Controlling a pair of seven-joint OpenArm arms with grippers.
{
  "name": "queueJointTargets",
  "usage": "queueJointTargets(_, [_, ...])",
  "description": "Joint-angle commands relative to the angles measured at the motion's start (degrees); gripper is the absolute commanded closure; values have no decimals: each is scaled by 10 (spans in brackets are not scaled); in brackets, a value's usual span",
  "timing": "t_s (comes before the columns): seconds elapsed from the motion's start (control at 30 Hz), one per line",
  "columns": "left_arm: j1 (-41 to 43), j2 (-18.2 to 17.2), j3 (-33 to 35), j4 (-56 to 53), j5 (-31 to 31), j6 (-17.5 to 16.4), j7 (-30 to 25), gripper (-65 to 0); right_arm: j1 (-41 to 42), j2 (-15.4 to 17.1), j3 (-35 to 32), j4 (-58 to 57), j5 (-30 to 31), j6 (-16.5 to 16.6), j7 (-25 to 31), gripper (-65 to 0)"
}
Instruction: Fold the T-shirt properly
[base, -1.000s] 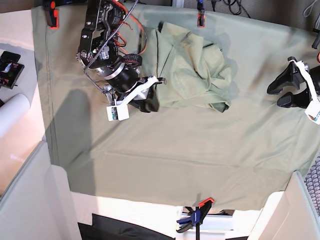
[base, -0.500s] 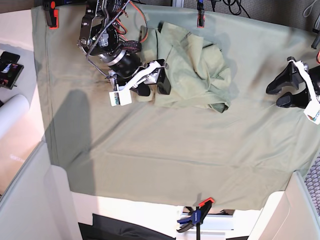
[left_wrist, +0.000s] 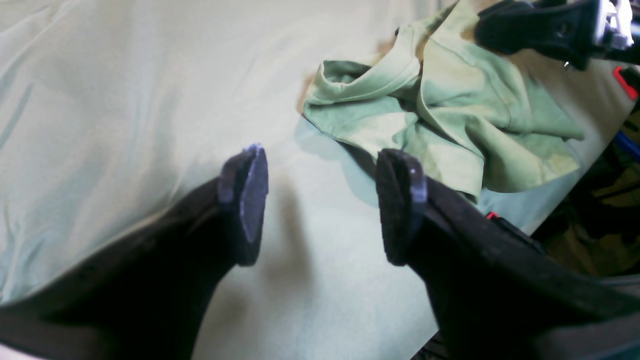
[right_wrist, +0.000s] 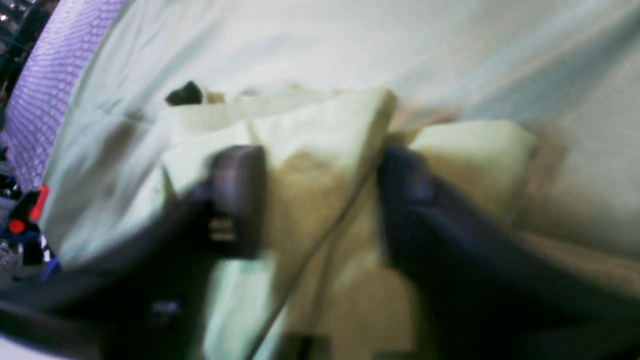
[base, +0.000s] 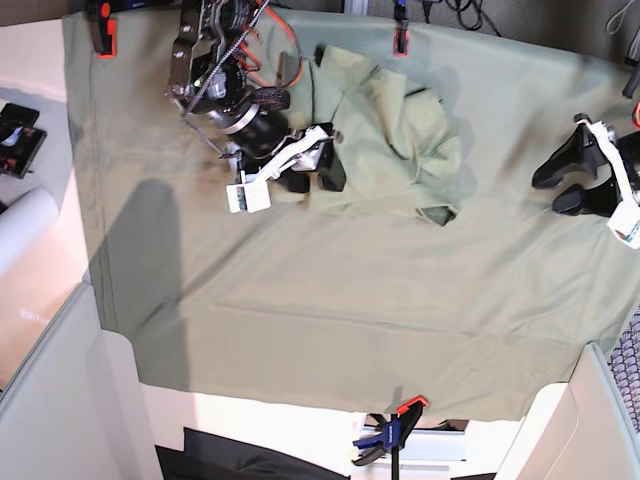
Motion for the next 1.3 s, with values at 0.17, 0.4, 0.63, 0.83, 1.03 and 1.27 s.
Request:
queueJointTargets(0.17, [-4,-11,-5,9,-12,-3,-10,-376,18,-2,-2,-5,33,5,14,-8])
queueJointTargets(0.4, [-4,-11,-5,9,-12,-3,-11,-376,18,-2,-25,-1,62,10,5,0])
queueJointTargets(0.63, [-4,-12,-58,9,-12,-3,-12,-376,15,-2,-138,18,124,41,-54,0])
queueJointTargets(0.83, [-4,-24,-81,9,-12,-3,-10,-376,13,-2,-267,19,120,41,-59,0])
queueJointTargets(1.03, [-4,-25,-80,9,-12,-3,-10,-376,13,-2,-356,19,120,41,-97,0])
queueJointTargets(1.27, [-4,-25,-80,9,-12,-3,-10,-376,13,2,-370,19,118,41,-135,-100])
